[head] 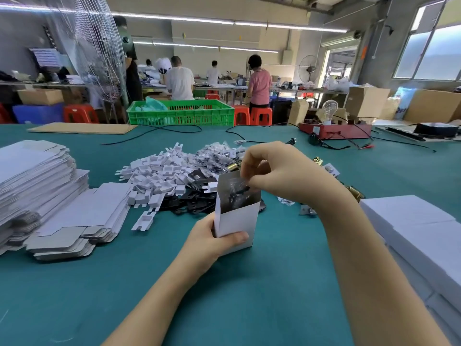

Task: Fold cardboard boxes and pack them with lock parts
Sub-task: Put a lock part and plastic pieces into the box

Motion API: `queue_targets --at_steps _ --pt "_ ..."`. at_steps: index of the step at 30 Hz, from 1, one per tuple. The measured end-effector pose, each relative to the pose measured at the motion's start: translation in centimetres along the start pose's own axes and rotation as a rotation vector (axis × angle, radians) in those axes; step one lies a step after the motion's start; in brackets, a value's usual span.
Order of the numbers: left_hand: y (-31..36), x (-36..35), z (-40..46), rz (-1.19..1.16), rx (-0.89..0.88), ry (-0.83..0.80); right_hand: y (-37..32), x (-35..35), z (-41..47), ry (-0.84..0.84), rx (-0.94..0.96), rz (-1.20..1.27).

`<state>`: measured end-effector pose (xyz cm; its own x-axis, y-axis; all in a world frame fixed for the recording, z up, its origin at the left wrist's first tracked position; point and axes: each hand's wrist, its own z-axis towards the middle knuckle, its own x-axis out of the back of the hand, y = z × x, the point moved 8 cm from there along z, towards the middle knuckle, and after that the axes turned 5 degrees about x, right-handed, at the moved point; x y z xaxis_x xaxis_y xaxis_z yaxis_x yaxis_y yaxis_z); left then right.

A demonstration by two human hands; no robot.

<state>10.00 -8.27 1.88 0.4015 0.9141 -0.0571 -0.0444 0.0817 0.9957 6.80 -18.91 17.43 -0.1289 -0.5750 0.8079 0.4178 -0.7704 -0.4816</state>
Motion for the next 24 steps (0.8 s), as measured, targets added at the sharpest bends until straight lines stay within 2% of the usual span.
queue_targets --at_steps 14,17,19,24 --pt "-0.4 -0.1 0.4 0.02 -0.007 -0.026 0.1 -2.6 0.7 -0.167 0.037 -0.548" --pt "-0.4 -0.2 0.4 0.035 -0.012 -0.032 1.0 -2.9 0.3 -0.231 -0.023 -0.492" --pt "-0.4 -0.1 0.4 0.035 -0.012 -0.03 1.1 -2.3 0.2 -0.214 -0.021 -0.403" --pt "-0.4 0.3 0.5 0.022 -0.011 -0.008 2.3 1.0 -0.2 0.055 -0.059 -0.074"
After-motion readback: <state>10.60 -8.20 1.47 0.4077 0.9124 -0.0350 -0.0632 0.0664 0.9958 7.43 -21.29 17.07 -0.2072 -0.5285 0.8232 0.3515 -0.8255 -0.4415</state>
